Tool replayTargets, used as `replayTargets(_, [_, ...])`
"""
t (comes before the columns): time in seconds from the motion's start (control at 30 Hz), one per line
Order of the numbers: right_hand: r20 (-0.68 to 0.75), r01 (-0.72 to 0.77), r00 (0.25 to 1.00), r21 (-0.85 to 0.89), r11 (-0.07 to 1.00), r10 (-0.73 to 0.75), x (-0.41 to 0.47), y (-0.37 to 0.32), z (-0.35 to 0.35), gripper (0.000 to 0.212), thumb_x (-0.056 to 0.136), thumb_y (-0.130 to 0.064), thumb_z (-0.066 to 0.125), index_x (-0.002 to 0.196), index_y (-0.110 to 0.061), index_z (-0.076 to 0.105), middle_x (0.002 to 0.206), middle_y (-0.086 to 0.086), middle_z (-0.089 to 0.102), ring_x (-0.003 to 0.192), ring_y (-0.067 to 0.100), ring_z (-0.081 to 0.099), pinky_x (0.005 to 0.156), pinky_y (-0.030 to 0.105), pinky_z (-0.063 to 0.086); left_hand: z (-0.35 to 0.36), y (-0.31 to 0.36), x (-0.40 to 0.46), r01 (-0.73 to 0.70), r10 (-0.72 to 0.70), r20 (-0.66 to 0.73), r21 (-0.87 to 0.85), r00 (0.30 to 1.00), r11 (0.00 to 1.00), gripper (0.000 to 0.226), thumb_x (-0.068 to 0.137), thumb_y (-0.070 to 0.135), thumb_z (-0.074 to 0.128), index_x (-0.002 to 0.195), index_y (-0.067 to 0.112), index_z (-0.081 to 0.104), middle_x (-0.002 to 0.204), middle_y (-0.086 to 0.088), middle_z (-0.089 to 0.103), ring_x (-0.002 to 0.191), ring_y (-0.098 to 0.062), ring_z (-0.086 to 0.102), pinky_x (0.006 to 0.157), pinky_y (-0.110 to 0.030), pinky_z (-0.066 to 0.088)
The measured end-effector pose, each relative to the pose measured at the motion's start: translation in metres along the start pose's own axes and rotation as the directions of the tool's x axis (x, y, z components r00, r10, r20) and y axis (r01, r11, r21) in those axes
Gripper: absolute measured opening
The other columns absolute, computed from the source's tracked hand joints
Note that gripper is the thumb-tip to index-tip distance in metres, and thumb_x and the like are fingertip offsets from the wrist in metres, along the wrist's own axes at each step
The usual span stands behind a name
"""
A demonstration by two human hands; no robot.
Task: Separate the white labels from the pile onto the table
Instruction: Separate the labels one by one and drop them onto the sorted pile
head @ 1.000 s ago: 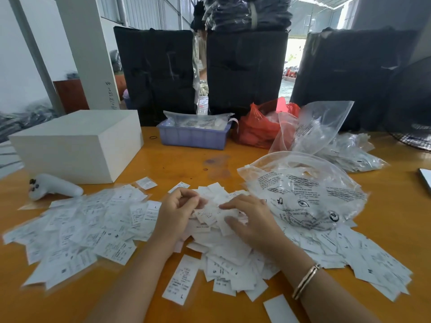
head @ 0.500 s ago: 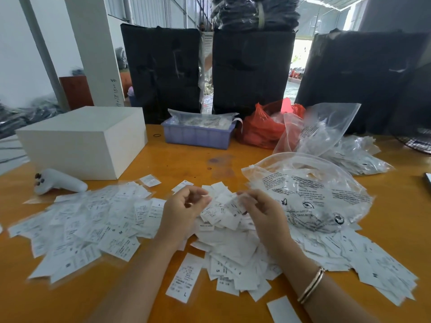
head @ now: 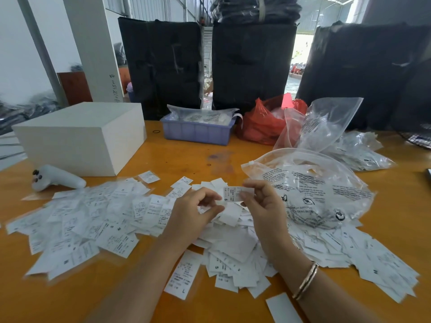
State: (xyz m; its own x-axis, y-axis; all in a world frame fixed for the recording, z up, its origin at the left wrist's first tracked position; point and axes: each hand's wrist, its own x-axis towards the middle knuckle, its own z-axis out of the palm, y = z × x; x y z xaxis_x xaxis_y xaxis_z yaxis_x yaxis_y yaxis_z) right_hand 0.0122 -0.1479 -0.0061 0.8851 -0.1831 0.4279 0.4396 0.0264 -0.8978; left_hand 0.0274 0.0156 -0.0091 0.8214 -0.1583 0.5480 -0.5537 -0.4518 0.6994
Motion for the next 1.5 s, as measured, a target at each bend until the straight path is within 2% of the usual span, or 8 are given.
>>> replayTargets(0.17, [0.058, 0.076, 0.996, -0.16, 0.984, -0.067, -0.001, 0.003, 0.0, 0.031, 0.087, 0.003, 0.061, 0.086, -0.028, 0.062, 0.078, 0.003, 0.065, 0.069, 0.023, 0.057, 0.064, 0.041, 0.049, 0.0, 0.001, 0.0, 0.018, -0.018, -0.003, 0.013, 1.0, 1.0, 0.026, 0.077, 0.015, 0.078, 0.085, 0.033, 0.061, 0.082, 0.007, 0.065, 0.086, -0.001, 0.056, 0.071, -0.005, 0.042])
replayTargets(0.3, [0.043, 0.107, 0.994, -0.162, 0.981, -0.101, 0.001, 0.002, 0.0, 0.031, 0.087, 0.003, 0.061, 0.085, -0.028, 0.062, 0.077, -0.008, 0.065, 0.071, 0.006, 0.059, 0.065, 0.024, 0.049, -0.001, 0.001, 0.0, 0.02, -0.02, 0.01, -0.004, 1.0, 1.0, 0.026, 0.078, 0.015, 0.077, 0.085, 0.034, 0.062, 0.082, 0.008, 0.066, 0.083, -0.001, 0.057, 0.072, -0.007, 0.042])
replayTargets(0.6, [0.058, 0.04, 0.997, 0.145, 0.989, -0.049, 0.005, 0.0, 0.003, 0.027, 0.085, 0.011, 0.058, 0.084, -0.016, 0.062, 0.073, -0.008, 0.067, 0.072, 0.006, 0.063, 0.068, 0.018, 0.051, 0.001, 0.001, 0.0, 0.046, -0.045, 0.062, -0.017, 0.997, 0.999, 0.019, 0.077, 0.013, 0.077, 0.09, 0.022, 0.067, 0.08, 0.011, 0.063, 0.08, 0.007, 0.056, 0.07, -0.003, 0.04])
replayTargets(0.77, [0.144, 0.107, 0.984, 0.007, 0.994, -0.107, 0.006, 0.005, 0.001, 0.031, 0.086, 0.01, 0.058, 0.083, -0.02, 0.063, 0.077, -0.008, 0.064, 0.075, 0.012, 0.061, 0.07, 0.024, 0.05, 0.0, 0.001, 0.0, 0.036, -0.036, 0.076, 0.002, 0.996, 0.999, 0.016, 0.077, 0.015, 0.077, 0.09, 0.015, 0.068, 0.077, 0.01, 0.063, 0.078, 0.004, 0.055, 0.068, -0.005, 0.04])
replayTargets(0.97, [0.226, 0.216, 0.96, -0.21, 0.953, -0.167, 0.008, 0.003, -0.01, 0.033, 0.086, 0.005, 0.061, 0.083, -0.028, 0.065, 0.083, -0.007, 0.069, 0.082, 0.009, 0.064, 0.076, 0.02, 0.05, -0.001, 0.001, 0.0, 0.051, -0.05, 0.052, -0.023, 0.997, 0.998, 0.032, 0.078, 0.015, 0.076, 0.081, 0.04, 0.058, 0.077, 0.016, 0.064, 0.077, 0.009, 0.057, 0.067, -0.002, 0.039])
replayTargets(1.27, [0.294, 0.283, 0.941, -0.42, 0.862, -0.166, 0.002, 0.002, 0.0, 0.036, 0.09, -0.01, 0.062, 0.108, -0.04, 0.055, 0.082, -0.027, 0.064, 0.082, -0.005, 0.058, 0.07, 0.011, 0.044, -0.001, -0.002, 0.001, 0.053, -0.053, 0.047, 0.015, 0.997, 0.999, 0.009, 0.08, 0.041, 0.066, 0.079, 0.032, 0.064, 0.075, 0.017, 0.062, 0.079, -0.003, 0.057, 0.067, -0.013, 0.043])
replayTargets(1.4, [0.153, 0.216, 0.974, -0.436, 0.874, -0.165, 0.004, 0.002, -0.004, 0.026, 0.087, -0.012, 0.066, 0.091, -0.037, 0.058, 0.077, -0.022, 0.064, 0.079, -0.01, 0.058, 0.064, 0.008, 0.042, -0.002, -0.003, 0.002, 0.099, -0.1, -0.012, -0.059, 0.995, 0.993, 0.004, 0.082, 0.033, 0.069, 0.08, 0.034, 0.066, 0.078, 0.013, 0.067, 0.08, 0.002, 0.059, 0.068, -0.006, 0.043])
replayTargets(1.5, [0.199, 0.231, 0.968, -0.473, 0.85, -0.152, 0.004, 0.003, -0.004, 0.021, 0.085, -0.011, 0.067, 0.084, -0.031, 0.063, 0.077, -0.021, 0.065, 0.079, -0.007, 0.06, 0.066, 0.009, 0.043, -0.001, -0.001, 0.001, 0.087, -0.087, -0.005, -0.071, 0.996, 0.994, 0.012, 0.079, 0.043, 0.066, 0.082, 0.031, 0.067, 0.079, 0.014, 0.067, 0.081, 0.002, 0.06, 0.069, -0.004, 0.042])
